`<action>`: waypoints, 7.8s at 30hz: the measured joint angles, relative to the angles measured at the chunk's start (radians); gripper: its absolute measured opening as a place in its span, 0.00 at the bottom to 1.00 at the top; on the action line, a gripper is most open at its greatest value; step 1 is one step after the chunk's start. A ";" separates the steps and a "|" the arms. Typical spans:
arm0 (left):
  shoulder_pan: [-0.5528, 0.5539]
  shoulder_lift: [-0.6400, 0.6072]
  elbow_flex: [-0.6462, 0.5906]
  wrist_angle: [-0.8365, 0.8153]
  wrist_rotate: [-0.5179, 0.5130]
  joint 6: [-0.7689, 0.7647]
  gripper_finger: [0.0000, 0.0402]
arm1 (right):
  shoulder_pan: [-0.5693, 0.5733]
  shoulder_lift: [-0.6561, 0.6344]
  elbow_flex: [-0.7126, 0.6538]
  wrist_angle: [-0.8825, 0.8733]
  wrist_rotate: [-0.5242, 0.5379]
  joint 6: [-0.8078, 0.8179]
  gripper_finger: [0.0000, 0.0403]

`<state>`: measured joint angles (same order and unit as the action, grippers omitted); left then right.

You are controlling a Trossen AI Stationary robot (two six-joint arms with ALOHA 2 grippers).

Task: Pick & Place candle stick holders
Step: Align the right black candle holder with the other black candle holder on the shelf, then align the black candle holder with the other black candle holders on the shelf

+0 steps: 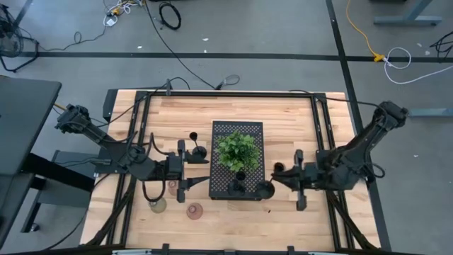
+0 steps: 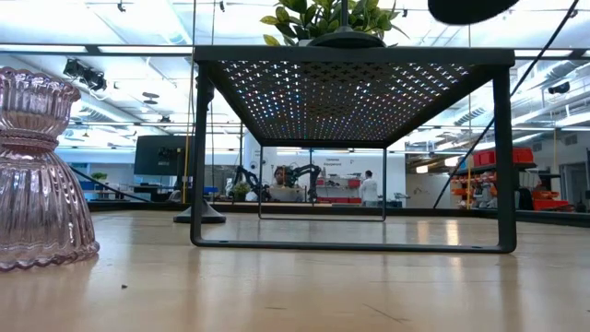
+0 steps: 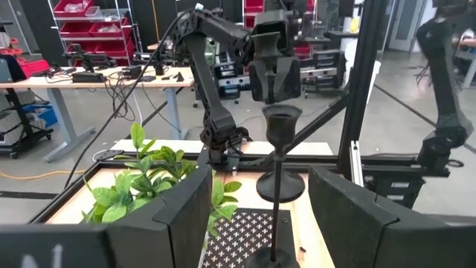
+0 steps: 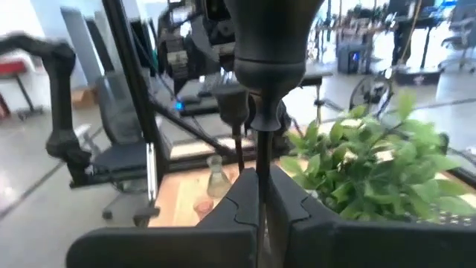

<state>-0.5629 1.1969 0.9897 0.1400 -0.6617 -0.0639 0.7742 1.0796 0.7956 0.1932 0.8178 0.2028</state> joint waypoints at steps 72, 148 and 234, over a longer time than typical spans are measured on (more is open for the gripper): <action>-0.002 0.000 0.000 -0.051 0.000 0.035 0.56 | 0.000 0.254 -0.036 0.356 0.183 -0.156 0.00; -0.002 0.000 0.000 -0.071 0.000 0.033 0.56 | -0.038 0.254 -0.034 0.280 0.107 -0.089 0.47; 0.552 -0.132 -0.836 0.515 0.267 -0.080 0.53 | 0.150 0.181 -0.034 0.502 0.580 -0.483 0.50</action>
<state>-0.0114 1.0650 0.1534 0.6555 -0.3946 -0.1438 0.9241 1.2602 0.7612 0.6952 1.3979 -0.2802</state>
